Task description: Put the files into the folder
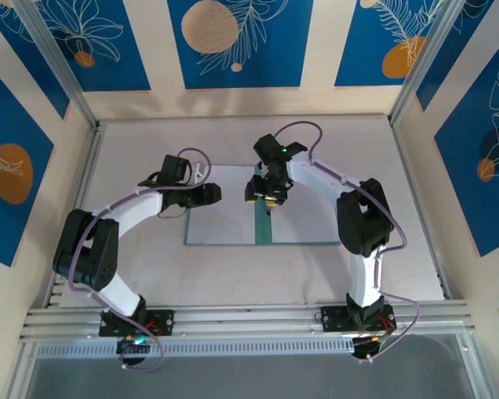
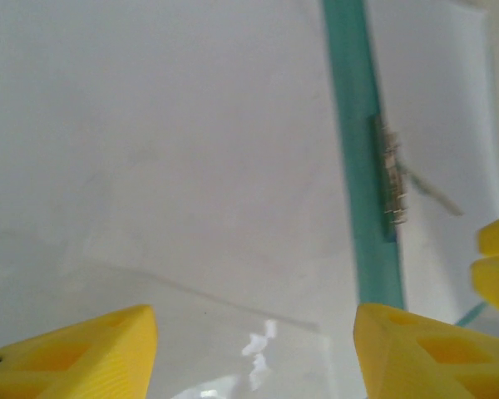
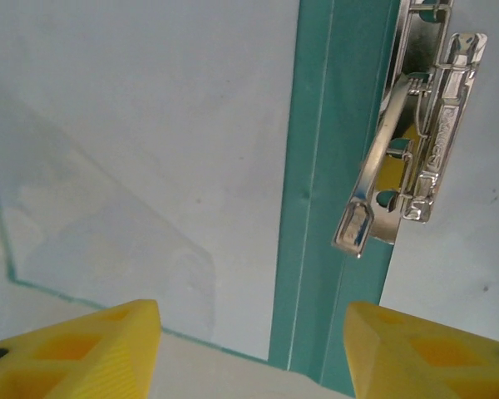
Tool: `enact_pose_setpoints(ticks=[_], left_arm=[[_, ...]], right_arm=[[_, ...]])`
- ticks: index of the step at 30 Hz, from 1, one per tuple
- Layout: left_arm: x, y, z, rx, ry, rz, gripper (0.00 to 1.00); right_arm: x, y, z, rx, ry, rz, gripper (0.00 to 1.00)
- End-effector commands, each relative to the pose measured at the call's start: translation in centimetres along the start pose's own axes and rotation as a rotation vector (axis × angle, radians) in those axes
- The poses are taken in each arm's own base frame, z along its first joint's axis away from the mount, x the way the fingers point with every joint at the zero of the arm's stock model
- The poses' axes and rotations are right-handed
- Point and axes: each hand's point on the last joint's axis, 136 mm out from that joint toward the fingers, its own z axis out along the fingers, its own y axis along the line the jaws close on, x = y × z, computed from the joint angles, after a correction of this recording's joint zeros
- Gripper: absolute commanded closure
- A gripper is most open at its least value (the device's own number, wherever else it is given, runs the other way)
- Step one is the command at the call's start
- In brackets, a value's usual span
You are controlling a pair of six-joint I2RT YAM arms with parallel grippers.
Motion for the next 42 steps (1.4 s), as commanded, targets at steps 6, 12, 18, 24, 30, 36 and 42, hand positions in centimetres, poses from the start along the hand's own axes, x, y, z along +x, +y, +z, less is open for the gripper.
enact_pose_setpoints(ticks=[6,12,18,24,30,36,42], left_arm=[[2.3,2.7,1.5,-0.082,0.067,0.001,0.39],[2.4,3.0,2.0,-0.082,0.08,-0.007,0.4],[2.6,3.2,2.2,-0.088,0.087,-0.012,0.4],[2.6,3.1,2.3,-0.084,0.092,-0.016,0.4],[2.8,3.2,2.4,-0.081,0.097,-0.018,0.4],[3.0,3.2,2.6,-0.076,0.105,-0.023,0.4],[3.0,3.1,2.6,-0.072,0.105,-0.021,0.41]], right_arm=[[-0.6,-1.6,0.3,0.186,-0.002,0.018,0.43],[-0.8,-2.1,0.0,0.24,-0.011,0.009,0.42],[-0.8,-1.6,0.2,0.218,-0.005,0.009,0.48],[-0.9,-1.4,0.7,0.209,0.008,0.009,0.61],[-1.0,-1.6,0.8,0.225,0.011,0.011,0.68],[-1.1,-1.8,0.8,0.239,0.014,0.014,0.68],[-1.1,-2.1,0.8,0.248,0.019,0.019,0.72]])
